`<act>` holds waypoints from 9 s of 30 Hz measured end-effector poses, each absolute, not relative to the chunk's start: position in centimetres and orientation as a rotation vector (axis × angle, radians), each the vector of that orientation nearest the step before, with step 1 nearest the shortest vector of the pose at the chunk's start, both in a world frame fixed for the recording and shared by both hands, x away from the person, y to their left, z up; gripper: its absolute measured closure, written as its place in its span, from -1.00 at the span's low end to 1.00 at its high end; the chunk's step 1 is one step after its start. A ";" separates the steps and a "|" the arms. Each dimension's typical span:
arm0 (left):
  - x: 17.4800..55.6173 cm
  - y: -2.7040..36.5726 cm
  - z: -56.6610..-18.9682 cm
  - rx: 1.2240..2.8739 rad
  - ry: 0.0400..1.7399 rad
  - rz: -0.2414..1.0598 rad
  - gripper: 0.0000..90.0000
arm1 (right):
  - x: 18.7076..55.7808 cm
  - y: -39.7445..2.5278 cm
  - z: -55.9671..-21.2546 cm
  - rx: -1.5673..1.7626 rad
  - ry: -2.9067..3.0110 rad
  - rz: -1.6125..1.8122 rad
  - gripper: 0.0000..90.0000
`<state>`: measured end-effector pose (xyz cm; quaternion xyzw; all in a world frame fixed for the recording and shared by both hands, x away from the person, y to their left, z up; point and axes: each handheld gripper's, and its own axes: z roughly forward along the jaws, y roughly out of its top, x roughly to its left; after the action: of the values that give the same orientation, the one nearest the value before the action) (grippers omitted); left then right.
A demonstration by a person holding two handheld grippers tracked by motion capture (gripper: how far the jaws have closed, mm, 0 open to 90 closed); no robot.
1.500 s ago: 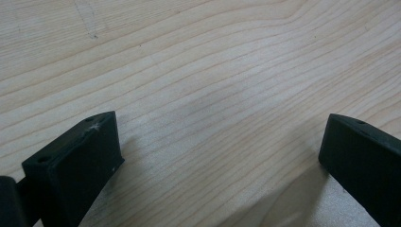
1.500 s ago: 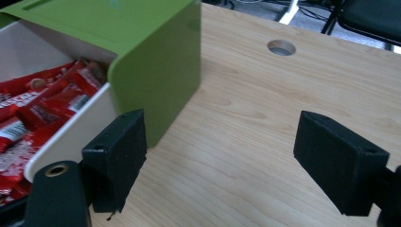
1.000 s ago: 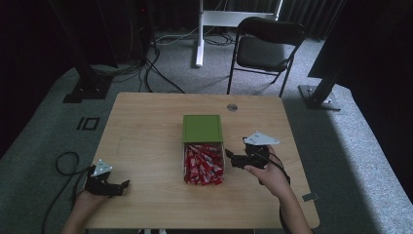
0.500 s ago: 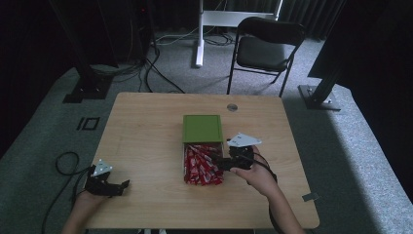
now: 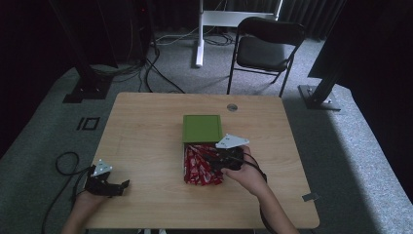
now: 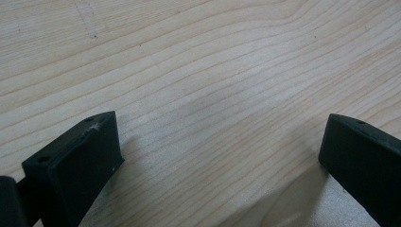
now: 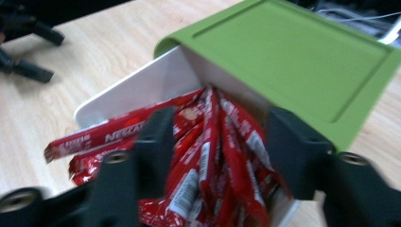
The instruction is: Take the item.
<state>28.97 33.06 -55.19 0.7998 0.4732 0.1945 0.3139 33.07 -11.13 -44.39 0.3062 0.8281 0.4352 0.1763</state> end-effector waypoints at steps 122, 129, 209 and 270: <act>29.0 33.1 -55.2 2.113 1.243 0.511 -0.99 | 32.7 -14.4 -40.3 1.067 2.173 1.361 0.84; 29.0 33.1 -55.2 2.113 1.242 0.512 -0.99 | 34.1 -15.5 -41.1 1.131 2.085 1.315 0.84; 29.0 33.1 -55.2 2.113 1.243 0.511 -0.99 | 39.4 -18.5 -54.4 1.580 1.973 1.082 0.53; 29.0 33.1 -55.2 2.112 1.244 0.512 -0.99 | 33.2 -28.6 -55.0 1.724 1.838 0.964 -0.69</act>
<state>28.99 33.08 -55.18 0.8010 0.4718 0.1940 0.3134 33.15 -28.64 -54.96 0.6233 0.6646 0.3484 0.2200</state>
